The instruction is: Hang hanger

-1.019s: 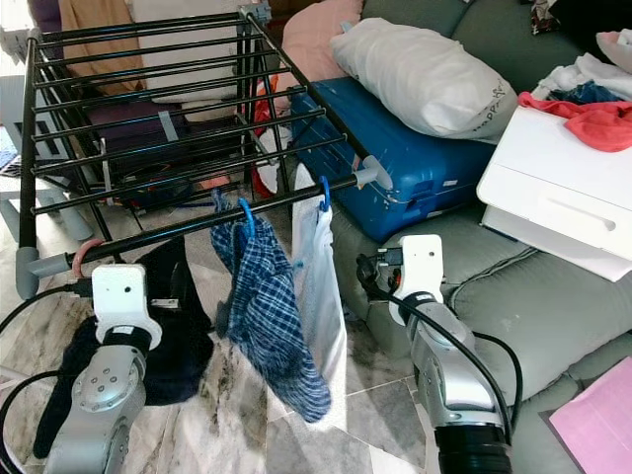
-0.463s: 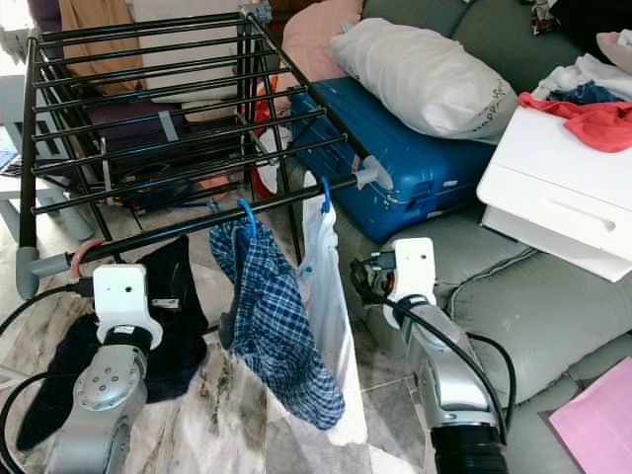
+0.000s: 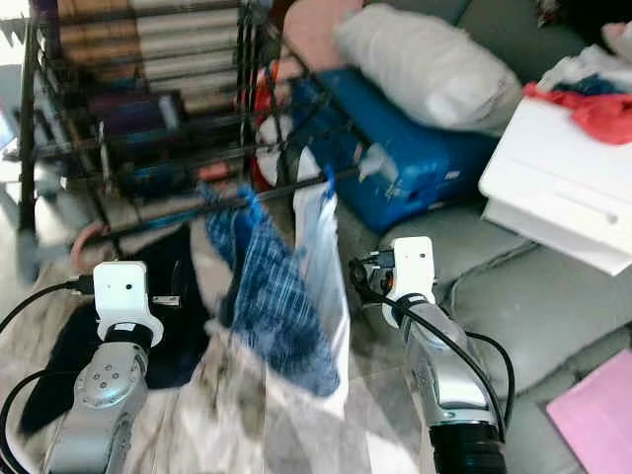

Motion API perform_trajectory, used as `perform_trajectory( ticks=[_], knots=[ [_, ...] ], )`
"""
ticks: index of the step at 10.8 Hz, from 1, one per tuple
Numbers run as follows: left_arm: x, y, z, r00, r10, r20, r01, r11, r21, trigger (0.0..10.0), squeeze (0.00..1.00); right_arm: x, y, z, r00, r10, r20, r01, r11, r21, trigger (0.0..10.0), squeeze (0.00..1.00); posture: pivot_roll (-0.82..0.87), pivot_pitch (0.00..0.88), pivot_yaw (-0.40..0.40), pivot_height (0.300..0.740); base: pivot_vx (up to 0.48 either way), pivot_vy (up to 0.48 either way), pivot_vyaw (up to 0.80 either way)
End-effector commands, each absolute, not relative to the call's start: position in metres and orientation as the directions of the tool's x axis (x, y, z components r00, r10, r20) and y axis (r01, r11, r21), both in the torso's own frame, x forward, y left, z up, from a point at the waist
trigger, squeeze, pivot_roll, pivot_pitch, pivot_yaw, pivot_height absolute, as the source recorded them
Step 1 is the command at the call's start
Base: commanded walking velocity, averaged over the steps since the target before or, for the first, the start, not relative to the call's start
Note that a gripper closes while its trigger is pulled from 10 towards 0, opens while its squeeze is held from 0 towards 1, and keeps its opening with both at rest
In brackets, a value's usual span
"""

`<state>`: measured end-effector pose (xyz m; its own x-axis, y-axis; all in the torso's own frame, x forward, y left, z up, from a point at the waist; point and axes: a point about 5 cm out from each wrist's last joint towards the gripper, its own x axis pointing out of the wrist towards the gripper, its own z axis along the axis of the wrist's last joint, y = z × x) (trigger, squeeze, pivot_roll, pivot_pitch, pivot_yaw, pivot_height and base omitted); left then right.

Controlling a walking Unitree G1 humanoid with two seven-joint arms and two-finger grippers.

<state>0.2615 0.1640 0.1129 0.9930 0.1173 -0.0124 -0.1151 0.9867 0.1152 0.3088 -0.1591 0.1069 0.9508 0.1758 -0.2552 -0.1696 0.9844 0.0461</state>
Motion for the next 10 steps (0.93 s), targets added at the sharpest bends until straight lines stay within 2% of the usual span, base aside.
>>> perform_trajectory(
  ticks=[1,8,9,10],
  knots=[
    [0.262,0.164,0.112,0.992,0.127,-0.017,-0.124,0.985,0.122,10.0,0.00,0.310,-0.156,0.108,0.951,0.185,-0.249,-0.180,0.983,0.045,10.0,1.00,-0.10,0.011,-0.028,0.740,-0.296,0.000,0.00],
    [0.263,0.164,0.112,0.992,0.125,-0.017,-0.122,0.985,0.124,10.0,0.00,0.310,-0.152,0.107,0.944,0.214,-0.250,-0.207,0.977,0.055,10.0,1.00,-0.09,0.003,-0.025,0.740,-0.296,0.000,0.00],
    [0.263,0.164,0.111,0.992,0.127,-0.019,-0.123,0.984,0.128,10.0,0.00,0.309,-0.148,0.107,0.941,0.242,-0.238,-0.234,0.970,0.065,10.0,0.85,-0.09,0.000,-0.023,0.740,-0.300,0.000,0.00],
    [0.264,0.165,0.111,0.992,0.126,-0.017,-0.123,0.984,0.130,10.0,0.00,0.309,-0.145,0.108,0.940,0.254,-0.230,-0.244,0.967,0.071,10.0,0.09,-0.09,0.000,-0.023,0.740,-0.285,0.000,0.00]
  ],
)
